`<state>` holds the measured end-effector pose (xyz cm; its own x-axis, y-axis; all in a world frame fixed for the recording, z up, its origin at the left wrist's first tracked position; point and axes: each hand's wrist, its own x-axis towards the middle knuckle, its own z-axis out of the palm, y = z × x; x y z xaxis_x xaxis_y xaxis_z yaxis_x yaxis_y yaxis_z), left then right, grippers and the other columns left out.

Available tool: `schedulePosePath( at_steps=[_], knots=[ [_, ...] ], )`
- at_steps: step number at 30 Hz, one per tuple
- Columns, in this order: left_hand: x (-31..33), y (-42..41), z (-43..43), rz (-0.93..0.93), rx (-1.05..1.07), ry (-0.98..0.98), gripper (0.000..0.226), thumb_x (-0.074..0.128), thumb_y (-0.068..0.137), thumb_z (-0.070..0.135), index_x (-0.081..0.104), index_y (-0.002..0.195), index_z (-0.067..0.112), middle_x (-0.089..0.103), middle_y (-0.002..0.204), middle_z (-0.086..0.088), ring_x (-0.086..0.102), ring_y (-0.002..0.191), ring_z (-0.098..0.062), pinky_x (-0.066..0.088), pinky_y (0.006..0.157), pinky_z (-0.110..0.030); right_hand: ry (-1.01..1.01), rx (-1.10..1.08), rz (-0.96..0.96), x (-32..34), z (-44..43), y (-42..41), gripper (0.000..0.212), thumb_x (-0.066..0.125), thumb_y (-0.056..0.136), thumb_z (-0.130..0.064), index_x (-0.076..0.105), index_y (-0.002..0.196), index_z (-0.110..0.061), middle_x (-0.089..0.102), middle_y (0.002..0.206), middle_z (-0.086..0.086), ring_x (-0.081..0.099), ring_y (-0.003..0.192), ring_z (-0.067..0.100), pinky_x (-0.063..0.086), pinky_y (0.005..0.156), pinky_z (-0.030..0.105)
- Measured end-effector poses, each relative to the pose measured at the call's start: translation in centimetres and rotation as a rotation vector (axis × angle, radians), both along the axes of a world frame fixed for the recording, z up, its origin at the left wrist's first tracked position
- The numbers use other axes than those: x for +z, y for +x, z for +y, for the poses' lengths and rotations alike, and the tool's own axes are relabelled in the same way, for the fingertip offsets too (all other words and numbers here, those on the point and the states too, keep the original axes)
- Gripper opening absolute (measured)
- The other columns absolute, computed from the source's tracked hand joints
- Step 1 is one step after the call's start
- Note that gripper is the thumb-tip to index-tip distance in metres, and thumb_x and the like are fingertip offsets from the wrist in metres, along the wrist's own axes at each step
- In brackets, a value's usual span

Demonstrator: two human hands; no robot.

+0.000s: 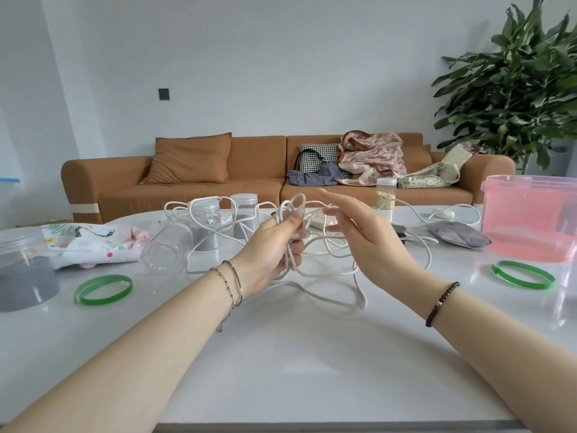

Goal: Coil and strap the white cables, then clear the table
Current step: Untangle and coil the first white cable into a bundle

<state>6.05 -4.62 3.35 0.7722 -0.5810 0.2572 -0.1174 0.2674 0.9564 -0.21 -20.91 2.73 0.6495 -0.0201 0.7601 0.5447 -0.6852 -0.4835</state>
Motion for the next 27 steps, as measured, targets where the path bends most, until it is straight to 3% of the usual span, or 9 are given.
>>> schedulePosePath(
  at_steps=[3,6,12,16,19,21,24,27],
  knots=[
    [-0.1,-0.5,-0.1,-0.021,-0.110,0.032,0.023,0.049,0.103,0.028,0.043,0.082,0.021,0.036,0.065,0.006,0.028,0.053,-0.008,0.027,0.048,-0.018,-0.043,0.032,0.029,-0.3,0.0,0.1,0.042,0.040,0.105,-0.009,0.051,0.144,-0.022,0.062,0.127,-0.006,0.057,0.119,0.008,0.047,0.102,0.033],
    [-0.3,-0.7,-0.1,-0.032,-0.184,0.086,0.023,0.052,0.101,0.024,0.043,0.081,0.020,0.037,0.065,0.006,0.030,0.052,-0.008,0.030,0.048,-0.018,-0.017,0.053,0.060,-0.3,-0.1,0.1,0.046,0.038,0.104,-0.003,0.054,0.141,-0.025,0.063,0.125,-0.005,0.055,0.123,0.008,0.047,0.103,0.040],
    [-1.0,-0.7,-0.6,-0.032,-0.161,0.132,0.019,0.051,0.102,0.020,0.045,0.084,0.018,0.034,0.064,0.004,0.030,0.053,-0.010,0.032,0.050,-0.019,0.017,0.069,0.121,-0.3,-0.1,0.1,0.050,0.039,0.101,0.000,0.063,0.131,-0.033,0.067,0.118,-0.006,0.057,0.113,0.010,0.049,0.097,0.041],
    [-1.3,-0.6,-0.8,-0.075,-0.097,0.162,0.018,0.051,0.103,0.017,0.043,0.087,0.016,0.036,0.065,0.002,0.032,0.052,-0.010,0.033,0.048,-0.018,0.039,0.081,0.162,-0.3,-0.2,0.5,0.045,0.042,0.100,0.002,0.067,0.126,-0.025,0.068,0.111,-0.001,0.060,0.105,0.013,0.052,0.086,0.033],
    [-1.3,-0.5,-0.8,-0.126,-0.100,0.172,0.020,0.052,0.103,0.013,0.045,0.084,0.016,0.037,0.064,0.002,0.027,0.052,-0.011,0.033,0.046,-0.018,0.068,0.118,0.163,0.1,-0.1,0.4,0.042,0.045,0.100,0.004,0.070,0.122,-0.021,0.069,0.108,-0.007,0.062,0.101,0.009,0.050,0.079,0.023],
    [-1.3,-0.4,-0.8,-0.141,-0.119,0.176,0.021,0.054,0.102,0.013,0.046,0.082,0.015,0.036,0.062,0.002,0.023,0.052,-0.011,0.030,0.045,-0.019,0.073,0.122,0.160,0.1,-0.1,0.5,0.040,0.049,0.098,0.005,0.072,0.119,-0.020,0.070,0.108,-0.010,0.063,0.101,0.006,0.049,0.083,0.021],
    [-1.4,-0.4,-0.8,-0.169,-0.133,0.176,0.015,0.059,0.098,0.013,0.050,0.087,0.012,0.036,0.060,0.005,0.024,0.052,-0.010,0.027,0.046,-0.020,0.114,0.108,0.162,0.2,-0.3,0.7,0.042,0.058,0.093,0.006,0.075,0.108,-0.029,0.073,0.105,-0.004,0.066,0.100,0.010,0.053,0.092,0.036],
    [-1.3,-0.4,-0.7,-0.215,-0.114,0.151,0.016,0.064,0.093,0.017,0.053,0.082,0.017,0.038,0.062,0.005,0.030,0.052,-0.009,0.027,0.048,-0.021,0.153,0.122,0.163,0.4,-0.2,0.4,0.043,0.065,0.087,0.006,0.076,0.101,-0.033,0.075,0.099,-0.001,0.067,0.092,0.016,0.055,0.086,0.043]
  ],
)
